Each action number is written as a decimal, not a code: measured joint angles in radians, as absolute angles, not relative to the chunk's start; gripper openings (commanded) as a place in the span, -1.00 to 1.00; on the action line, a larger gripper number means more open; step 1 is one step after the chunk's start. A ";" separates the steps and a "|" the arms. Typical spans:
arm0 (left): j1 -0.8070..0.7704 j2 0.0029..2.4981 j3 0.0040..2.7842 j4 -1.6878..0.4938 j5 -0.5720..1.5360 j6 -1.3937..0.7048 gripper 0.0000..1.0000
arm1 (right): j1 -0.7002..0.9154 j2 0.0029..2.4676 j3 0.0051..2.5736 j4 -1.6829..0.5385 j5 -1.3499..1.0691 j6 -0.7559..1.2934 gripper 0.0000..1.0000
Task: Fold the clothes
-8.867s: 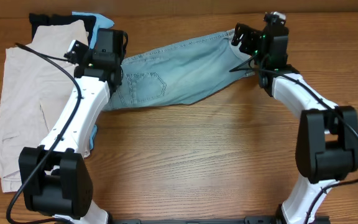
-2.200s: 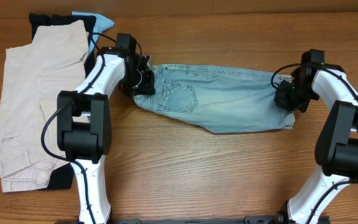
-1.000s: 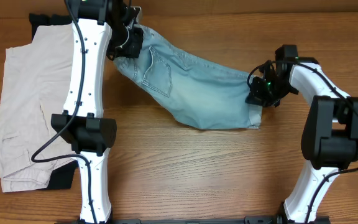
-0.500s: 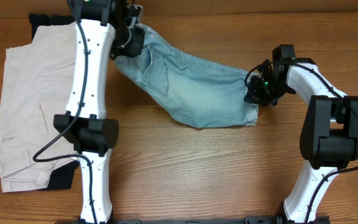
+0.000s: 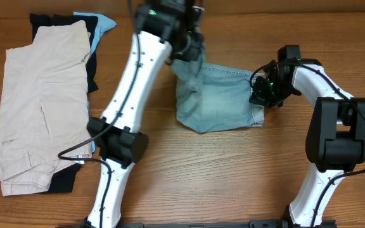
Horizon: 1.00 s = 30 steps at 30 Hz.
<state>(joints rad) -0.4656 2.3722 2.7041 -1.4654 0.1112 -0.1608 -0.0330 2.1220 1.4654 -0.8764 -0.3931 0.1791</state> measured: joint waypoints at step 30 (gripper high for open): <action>-0.707 2.372 2.365 -1.123 0.170 -0.234 1.00 | -0.282 1.673 1.708 -1.114 -0.512 0.189 0.58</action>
